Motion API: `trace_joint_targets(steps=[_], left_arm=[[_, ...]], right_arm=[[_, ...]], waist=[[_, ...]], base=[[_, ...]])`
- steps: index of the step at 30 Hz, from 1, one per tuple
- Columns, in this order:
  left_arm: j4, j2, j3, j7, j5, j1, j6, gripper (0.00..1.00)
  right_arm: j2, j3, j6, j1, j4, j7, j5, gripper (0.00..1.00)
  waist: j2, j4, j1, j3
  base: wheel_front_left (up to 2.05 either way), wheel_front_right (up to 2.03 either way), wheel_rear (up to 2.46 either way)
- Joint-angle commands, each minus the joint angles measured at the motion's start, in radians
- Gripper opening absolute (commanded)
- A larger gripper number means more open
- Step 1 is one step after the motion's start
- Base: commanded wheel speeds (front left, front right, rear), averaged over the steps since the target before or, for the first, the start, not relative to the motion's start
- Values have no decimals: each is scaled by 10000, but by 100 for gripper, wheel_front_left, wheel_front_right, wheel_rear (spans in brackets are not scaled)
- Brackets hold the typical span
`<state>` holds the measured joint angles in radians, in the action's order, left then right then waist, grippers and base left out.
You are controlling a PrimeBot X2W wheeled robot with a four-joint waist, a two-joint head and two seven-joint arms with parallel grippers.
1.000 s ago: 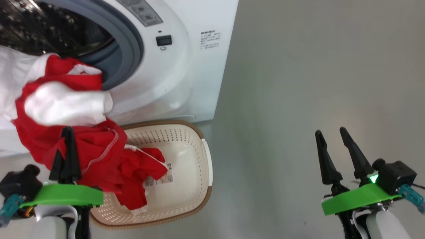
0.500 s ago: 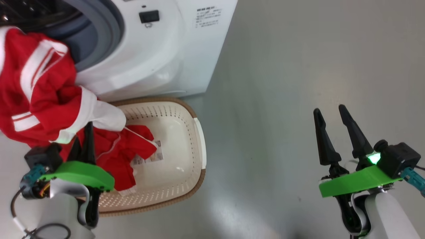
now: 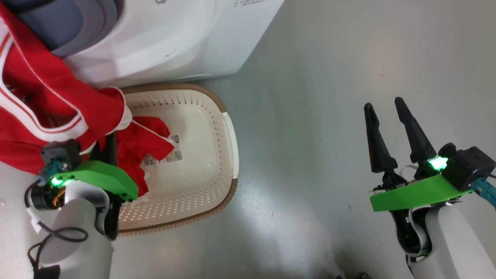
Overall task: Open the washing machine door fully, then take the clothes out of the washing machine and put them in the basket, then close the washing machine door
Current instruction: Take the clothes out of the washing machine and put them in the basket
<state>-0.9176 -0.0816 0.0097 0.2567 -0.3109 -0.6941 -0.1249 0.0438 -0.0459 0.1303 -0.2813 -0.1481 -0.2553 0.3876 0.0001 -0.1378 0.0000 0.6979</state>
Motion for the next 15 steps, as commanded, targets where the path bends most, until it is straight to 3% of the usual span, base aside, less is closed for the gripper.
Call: trace_joint_targets(steps=[1,3,4,5,15], left_arm=[[-65,-346,172,51,-44,16,-57,30],[-337,-344,122,51,-87,-143,-57,55],[-419,-347,116,51,-126,-210,-57,73],[-475,-360,139,51,-166,-259,-57,100],[-210,-369,215,51,-438,-68,-57,100]], right_arm=[[64,-239,4,-26,236,-65,120,100],[64,-269,4,-72,238,-65,123,100],[64,-268,4,-89,237,-65,124,100],[64,-268,4,-98,230,-65,125,100],[64,-344,4,-89,82,-65,160,100]], waist=[[-1,40,0,229],[-1,50,0,291],[-1,60,0,300],[-1,66,0,298],[-1,157,0,-43]], base=[[0,0,0],[0,0,0],[0,0,0],[0,0,0],[0,0,0]])
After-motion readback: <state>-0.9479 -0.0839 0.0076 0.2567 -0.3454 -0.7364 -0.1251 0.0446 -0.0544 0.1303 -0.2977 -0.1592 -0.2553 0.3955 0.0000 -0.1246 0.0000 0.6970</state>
